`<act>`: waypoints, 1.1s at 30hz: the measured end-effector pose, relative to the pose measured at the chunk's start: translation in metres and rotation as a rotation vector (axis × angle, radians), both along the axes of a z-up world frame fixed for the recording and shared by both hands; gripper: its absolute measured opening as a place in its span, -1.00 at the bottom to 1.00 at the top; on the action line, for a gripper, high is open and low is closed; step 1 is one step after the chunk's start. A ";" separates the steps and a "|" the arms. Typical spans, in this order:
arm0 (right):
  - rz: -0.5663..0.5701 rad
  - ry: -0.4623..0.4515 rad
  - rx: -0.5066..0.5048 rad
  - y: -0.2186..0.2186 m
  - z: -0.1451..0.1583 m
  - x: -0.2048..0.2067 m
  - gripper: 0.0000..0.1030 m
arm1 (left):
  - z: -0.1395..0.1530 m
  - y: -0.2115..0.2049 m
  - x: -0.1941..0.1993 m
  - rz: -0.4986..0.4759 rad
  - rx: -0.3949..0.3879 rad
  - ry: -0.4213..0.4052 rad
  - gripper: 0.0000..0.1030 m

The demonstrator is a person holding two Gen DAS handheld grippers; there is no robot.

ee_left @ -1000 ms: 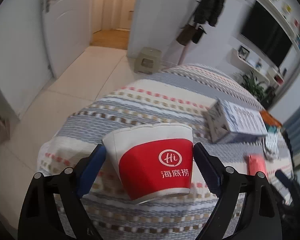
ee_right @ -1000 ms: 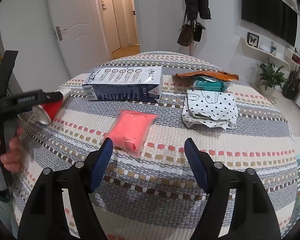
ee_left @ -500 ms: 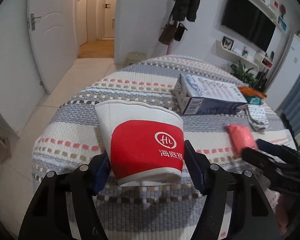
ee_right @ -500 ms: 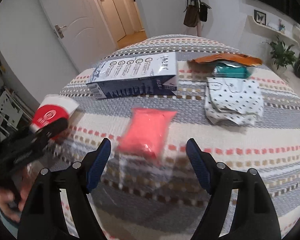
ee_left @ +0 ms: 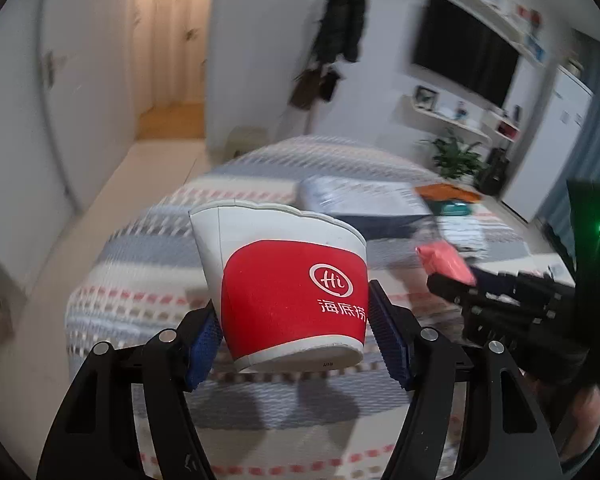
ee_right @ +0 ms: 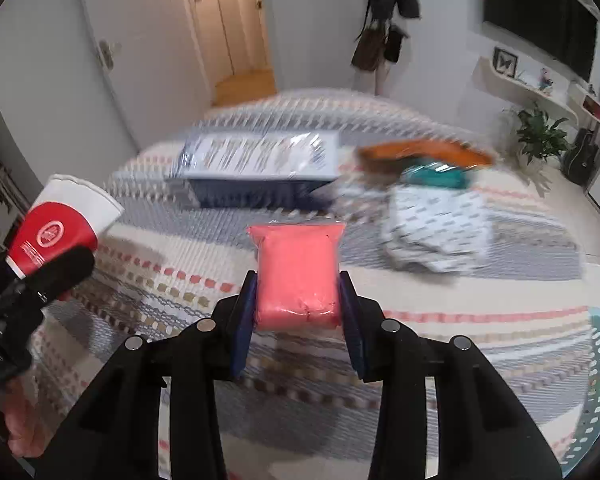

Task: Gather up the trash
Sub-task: 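Carry paper cup and pink bag over the blue basket and open both grippers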

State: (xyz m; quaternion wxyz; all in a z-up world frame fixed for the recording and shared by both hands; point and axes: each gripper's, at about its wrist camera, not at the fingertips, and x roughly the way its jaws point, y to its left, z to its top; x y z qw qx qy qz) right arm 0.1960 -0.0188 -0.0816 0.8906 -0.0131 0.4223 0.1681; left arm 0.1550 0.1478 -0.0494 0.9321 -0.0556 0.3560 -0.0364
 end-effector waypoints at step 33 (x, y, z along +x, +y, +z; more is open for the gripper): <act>-0.685 -0.025 0.170 -0.396 -0.009 -0.097 -0.30 | -0.016 -0.394 0.008 -0.701 0.125 -0.003 0.28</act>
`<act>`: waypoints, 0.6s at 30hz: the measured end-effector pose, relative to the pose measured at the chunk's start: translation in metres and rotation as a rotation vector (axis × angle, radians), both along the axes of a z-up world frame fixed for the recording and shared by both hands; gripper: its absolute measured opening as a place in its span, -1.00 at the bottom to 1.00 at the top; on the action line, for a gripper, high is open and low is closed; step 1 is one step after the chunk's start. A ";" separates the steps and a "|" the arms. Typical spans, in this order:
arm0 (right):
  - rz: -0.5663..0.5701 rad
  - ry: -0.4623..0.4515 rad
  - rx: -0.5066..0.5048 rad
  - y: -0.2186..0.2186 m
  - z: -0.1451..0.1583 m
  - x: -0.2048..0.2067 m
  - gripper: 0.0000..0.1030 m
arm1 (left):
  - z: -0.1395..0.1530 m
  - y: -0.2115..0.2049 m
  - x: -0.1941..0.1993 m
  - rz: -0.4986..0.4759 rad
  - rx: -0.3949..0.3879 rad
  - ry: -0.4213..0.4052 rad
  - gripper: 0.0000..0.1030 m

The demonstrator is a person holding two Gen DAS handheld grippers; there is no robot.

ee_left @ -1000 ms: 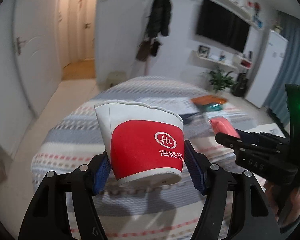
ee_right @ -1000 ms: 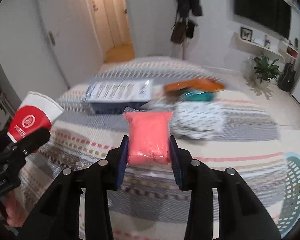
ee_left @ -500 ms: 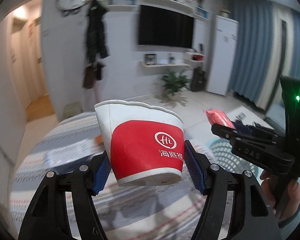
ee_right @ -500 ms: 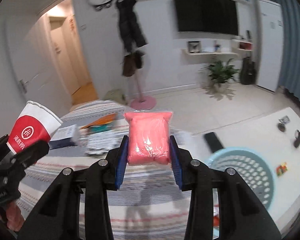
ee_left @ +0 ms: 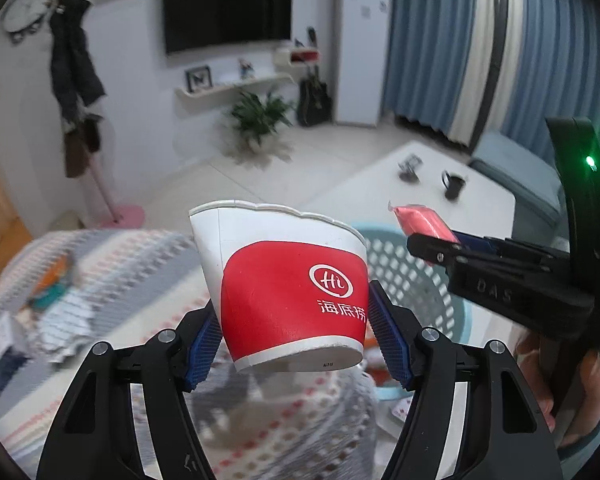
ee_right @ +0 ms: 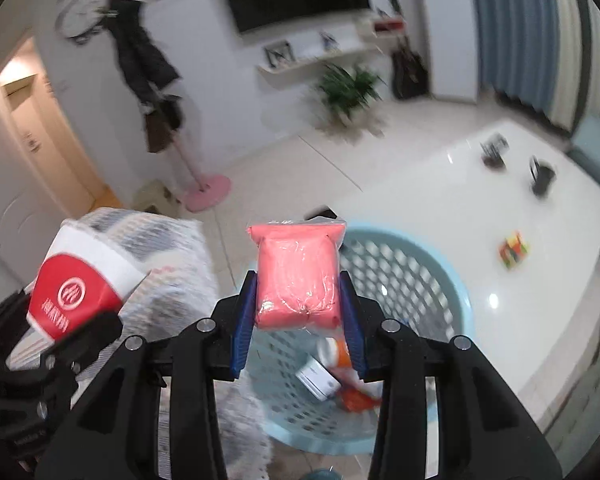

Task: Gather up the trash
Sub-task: 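Carry paper cup and pink bag over the blue basket and open both grippers, then move both tools back over the table toward the milk carton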

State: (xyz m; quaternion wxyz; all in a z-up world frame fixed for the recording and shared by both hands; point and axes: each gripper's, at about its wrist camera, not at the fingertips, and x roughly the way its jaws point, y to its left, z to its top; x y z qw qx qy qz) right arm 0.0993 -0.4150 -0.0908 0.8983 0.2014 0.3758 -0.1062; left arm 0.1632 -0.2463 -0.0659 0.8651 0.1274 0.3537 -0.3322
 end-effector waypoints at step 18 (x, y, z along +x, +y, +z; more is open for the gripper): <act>-0.064 0.101 0.088 -0.028 -0.044 -0.008 0.02 | -0.047 0.000 0.006 0.000 -0.027 0.165 0.58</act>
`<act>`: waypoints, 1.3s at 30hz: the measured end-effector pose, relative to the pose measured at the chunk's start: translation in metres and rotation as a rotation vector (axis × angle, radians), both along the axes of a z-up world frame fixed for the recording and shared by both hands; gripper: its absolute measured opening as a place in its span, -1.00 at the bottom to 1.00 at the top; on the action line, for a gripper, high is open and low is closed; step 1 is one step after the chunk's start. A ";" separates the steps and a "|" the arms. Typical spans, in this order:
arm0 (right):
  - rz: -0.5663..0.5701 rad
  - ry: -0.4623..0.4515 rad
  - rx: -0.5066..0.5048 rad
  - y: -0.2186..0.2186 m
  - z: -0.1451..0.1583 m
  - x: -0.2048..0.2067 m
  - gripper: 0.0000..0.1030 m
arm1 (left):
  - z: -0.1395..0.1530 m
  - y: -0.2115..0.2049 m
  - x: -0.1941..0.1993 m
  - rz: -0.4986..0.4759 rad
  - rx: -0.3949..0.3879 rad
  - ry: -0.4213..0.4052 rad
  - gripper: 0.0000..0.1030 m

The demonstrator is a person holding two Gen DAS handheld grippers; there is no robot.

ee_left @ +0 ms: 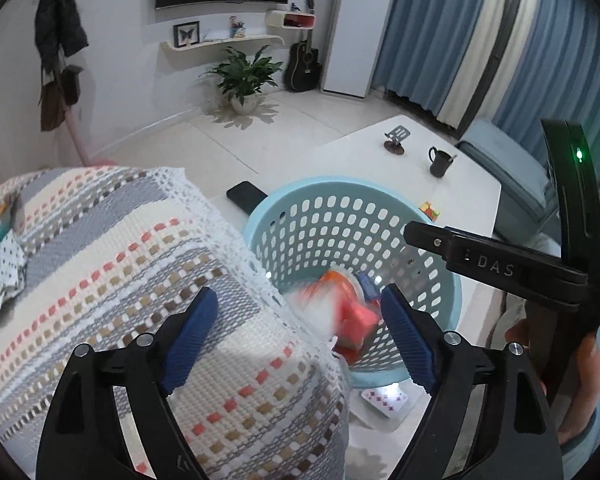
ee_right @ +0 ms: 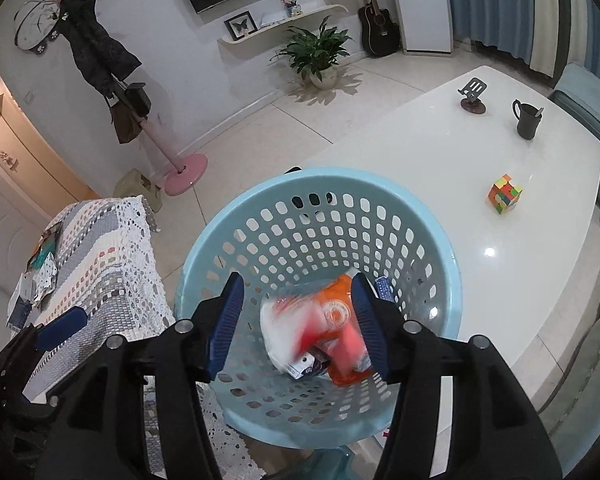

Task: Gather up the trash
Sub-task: 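Move both tools back over the table toward the milk carton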

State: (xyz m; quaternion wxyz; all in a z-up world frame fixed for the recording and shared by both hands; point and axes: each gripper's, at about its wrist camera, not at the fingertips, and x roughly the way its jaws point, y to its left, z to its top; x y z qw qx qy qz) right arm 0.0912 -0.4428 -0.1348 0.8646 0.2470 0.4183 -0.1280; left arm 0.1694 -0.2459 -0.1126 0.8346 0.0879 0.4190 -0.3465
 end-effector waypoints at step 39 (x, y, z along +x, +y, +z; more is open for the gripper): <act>0.528 -0.201 -0.168 0.290 0.080 0.137 0.25 | 0.069 0.362 0.054 0.670 -0.141 -0.126 0.59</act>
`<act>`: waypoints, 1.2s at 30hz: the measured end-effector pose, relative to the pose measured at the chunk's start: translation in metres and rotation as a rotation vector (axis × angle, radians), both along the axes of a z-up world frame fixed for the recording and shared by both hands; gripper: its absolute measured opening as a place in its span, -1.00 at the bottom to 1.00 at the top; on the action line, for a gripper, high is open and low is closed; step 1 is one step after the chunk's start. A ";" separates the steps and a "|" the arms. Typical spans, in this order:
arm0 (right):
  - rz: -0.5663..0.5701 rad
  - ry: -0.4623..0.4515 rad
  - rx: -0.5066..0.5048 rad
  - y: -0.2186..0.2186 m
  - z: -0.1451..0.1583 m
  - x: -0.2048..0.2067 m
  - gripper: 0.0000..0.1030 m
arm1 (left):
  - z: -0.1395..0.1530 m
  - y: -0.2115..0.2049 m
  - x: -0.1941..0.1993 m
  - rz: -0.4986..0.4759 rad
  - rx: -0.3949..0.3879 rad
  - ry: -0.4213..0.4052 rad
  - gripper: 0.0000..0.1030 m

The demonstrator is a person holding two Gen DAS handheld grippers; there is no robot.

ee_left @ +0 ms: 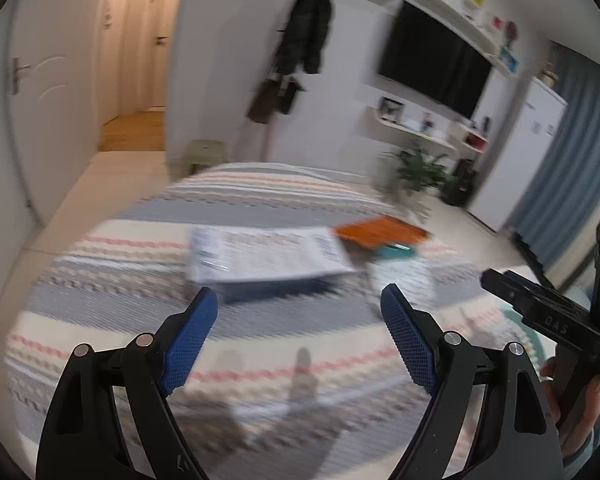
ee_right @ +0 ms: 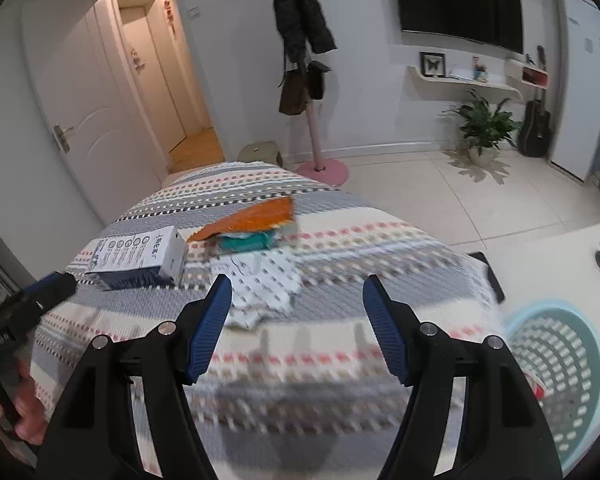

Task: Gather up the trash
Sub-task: 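Move both tools back over the table toward the milk carton, then grasp the white milk carton with the left gripper while the right gripper grasps the polka-dot paper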

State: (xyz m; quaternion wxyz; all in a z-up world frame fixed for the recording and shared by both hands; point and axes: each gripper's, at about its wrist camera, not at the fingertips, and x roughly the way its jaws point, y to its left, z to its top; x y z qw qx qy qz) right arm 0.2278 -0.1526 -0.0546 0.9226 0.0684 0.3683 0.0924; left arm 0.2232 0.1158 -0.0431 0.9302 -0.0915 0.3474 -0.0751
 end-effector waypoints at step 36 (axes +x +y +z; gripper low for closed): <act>0.041 0.059 0.033 0.013 -0.046 0.031 -0.35 | -0.009 -0.037 0.010 -0.192 0.040 0.052 0.71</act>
